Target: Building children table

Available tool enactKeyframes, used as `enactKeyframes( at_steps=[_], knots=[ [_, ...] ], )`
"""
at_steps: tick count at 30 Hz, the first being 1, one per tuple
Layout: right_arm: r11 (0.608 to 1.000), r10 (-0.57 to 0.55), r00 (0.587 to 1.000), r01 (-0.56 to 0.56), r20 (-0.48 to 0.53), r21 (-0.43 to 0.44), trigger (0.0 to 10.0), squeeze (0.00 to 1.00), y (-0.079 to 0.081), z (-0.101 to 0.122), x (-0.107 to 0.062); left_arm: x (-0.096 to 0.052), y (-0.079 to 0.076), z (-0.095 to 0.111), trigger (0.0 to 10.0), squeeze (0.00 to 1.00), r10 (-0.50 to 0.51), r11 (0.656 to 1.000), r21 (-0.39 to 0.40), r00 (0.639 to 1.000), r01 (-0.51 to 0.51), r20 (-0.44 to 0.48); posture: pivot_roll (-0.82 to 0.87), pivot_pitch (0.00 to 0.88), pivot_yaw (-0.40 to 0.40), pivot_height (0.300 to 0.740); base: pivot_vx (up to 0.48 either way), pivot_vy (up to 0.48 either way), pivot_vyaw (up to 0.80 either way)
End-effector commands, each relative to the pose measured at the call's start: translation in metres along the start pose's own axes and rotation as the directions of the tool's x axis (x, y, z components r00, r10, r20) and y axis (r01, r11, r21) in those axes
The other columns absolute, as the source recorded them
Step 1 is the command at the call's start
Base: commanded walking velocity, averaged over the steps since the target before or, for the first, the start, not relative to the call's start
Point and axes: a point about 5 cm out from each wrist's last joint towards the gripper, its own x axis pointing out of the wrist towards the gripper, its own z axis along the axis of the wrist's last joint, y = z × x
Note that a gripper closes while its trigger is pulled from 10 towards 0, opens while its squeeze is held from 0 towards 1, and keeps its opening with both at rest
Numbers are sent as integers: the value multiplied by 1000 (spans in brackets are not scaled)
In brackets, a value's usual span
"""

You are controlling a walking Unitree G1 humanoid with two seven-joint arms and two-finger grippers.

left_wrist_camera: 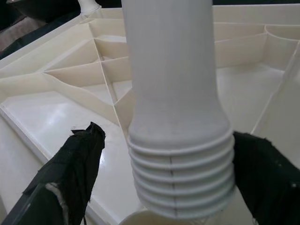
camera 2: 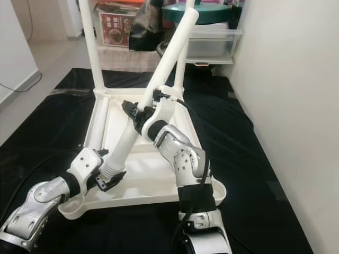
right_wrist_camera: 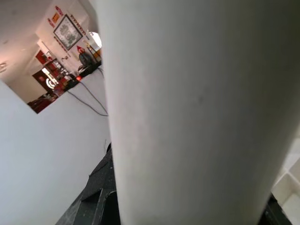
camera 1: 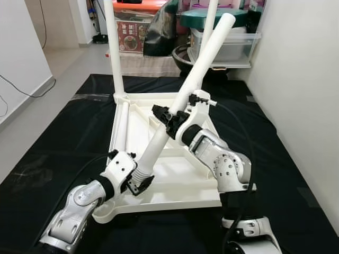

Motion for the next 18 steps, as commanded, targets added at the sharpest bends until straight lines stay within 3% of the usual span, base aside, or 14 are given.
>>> enactKeyframes(
  at_steps=[1,4,8,14,15,16,18],
  knots=[
    [1000,8,1000,-8,18,19,0,0,6,-4,3,-4,2,6,10000,1000,-7,1000,5,1000,7,29,38,0,-38,740,0,0,0],
    [1000,1,1000,-1,27,0,0,0,3,-1,2,-7,1,9,10000,1000,-17,1000,1,999,17,42,38,0,-38,740,0,0,0],
    [997,-22,996,28,83,-69,0,0,-9,20,2,-16,3,28,10000,1000,-11,999,-39,992,16,123,47,0,-39,740,0,0,0],
    [993,-42,993,54,113,-103,0,0,-16,32,1,-20,3,34,10000,1000,-9,998,-54,990,16,139,47,0,-39,740,0,0,0],
    [986,-68,986,90,150,-142,0,0,-26,45,0,-24,2,37,10000,1000,-12,998,-56,989,20,145,53,0,-46,740,0,0,0],
    [955,-114,971,166,210,-247,0,0,-40,64,-5,-27,2,35,10000,0,13,999,-54,991,-6,136,55,0,-47,740,0,0,0],
    [955,-114,971,166,210,-247,0,0,-40,64,-5,-27,2,35,10000,0,13,999,-54,991,-6,136,55,0,-47,740,0,0,0]
  ],
)
